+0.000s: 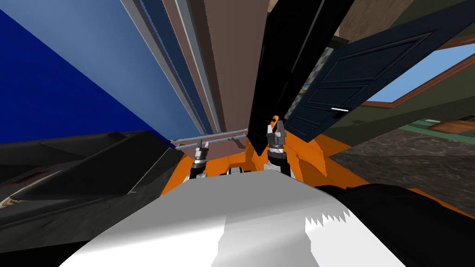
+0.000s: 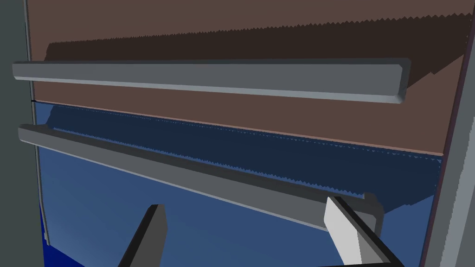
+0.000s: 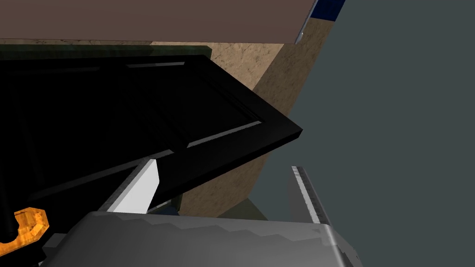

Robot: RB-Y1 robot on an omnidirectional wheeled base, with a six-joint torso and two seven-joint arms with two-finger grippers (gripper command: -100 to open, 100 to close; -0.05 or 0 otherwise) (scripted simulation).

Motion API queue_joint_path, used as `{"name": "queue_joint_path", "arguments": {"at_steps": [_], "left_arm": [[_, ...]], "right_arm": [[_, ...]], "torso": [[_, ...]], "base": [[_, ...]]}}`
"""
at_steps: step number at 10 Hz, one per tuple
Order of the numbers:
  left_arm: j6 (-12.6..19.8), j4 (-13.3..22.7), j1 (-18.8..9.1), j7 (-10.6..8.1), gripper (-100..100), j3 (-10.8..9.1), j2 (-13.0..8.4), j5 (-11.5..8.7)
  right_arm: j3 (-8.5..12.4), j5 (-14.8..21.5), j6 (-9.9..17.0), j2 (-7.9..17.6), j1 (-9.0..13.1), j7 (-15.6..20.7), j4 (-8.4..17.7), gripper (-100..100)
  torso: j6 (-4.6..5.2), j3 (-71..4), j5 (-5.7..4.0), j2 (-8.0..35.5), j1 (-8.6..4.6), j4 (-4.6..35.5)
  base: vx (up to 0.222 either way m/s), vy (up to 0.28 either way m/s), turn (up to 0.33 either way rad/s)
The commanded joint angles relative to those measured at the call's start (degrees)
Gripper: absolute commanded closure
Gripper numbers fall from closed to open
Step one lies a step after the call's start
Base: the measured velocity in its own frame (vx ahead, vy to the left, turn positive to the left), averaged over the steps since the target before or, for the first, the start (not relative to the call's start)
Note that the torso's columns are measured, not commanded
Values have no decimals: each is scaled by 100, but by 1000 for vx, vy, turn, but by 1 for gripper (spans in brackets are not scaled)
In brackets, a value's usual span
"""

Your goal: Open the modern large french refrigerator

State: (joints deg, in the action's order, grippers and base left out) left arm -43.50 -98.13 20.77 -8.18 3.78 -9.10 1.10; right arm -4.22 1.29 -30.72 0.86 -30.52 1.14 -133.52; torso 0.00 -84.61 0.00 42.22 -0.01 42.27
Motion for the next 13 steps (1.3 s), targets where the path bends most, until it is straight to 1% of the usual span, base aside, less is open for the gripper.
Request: {"name": "queue_joint_path", "arguments": {"at_steps": [1,5,9,10,11,13], "left_arm": [[-222,389,-80,27,-100,26,30,5],[-594,1047,-203,67,-100,69,62,11],[-1014,1798,-343,112,-100,117,79,18],[-1118,1939,-379,124,-100,129,89,20],[-1118,1990,-379,124,-100,129,89,20],[-1316,2350,-446,146,-100,151,138,24]], "right_arm": [[0,0,0,0,0,0,0,0],[0,0,0,0,0,0,0,0],[0,0,0,0,0,0,0,0],[0,0,0,0,0,0,0,0],[0,0,0,0,-1,0,0,0],[0,0,0,0,1,0,0,0]], "torso": [[0,1,-1,3,-3,1],[0,9,-1,15,-3,4],[0,1,2,3,7,0],[0,3,0,6,1,2],[0,2,-1,4,-4,1],[0,17,-3,28,-7,8]], "base": [[132,11,-43],[120,11,-47],[153,31,-55],[169,23,-45],[105,1,-14],[85,4,-41]]}}
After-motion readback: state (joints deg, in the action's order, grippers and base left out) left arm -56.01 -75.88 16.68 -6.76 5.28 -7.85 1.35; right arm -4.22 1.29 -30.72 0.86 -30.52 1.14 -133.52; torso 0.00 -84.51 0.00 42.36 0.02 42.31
